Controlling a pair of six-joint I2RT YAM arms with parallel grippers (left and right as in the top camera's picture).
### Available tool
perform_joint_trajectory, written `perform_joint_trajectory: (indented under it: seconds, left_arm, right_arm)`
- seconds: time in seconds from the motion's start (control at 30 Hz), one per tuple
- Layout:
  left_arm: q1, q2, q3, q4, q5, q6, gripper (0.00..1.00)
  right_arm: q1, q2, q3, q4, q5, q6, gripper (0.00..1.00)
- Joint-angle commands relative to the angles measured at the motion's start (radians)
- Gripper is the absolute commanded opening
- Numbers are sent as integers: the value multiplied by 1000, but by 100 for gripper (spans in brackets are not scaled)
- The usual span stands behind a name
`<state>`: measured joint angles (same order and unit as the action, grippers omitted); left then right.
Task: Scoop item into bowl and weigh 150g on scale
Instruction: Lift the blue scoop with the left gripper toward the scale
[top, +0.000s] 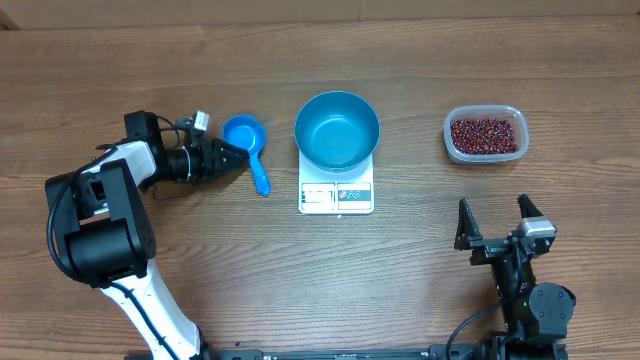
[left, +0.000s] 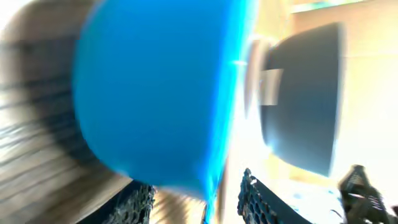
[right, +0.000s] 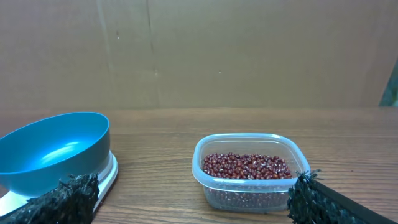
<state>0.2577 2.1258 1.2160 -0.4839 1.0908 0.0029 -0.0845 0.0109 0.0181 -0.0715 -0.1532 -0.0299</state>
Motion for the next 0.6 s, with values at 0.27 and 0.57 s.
perform_joint_trajectory:
  seconds: [0.27,0.57]
  left_arm:
    - [16,6,-7,86,130,-82,54]
    - [-35,6,-7,91,40,-82,48]
  right_arm:
    - [5,-8,-11,5,3,-5,100]
    - [5,-8,-10,5,3,-5,100]
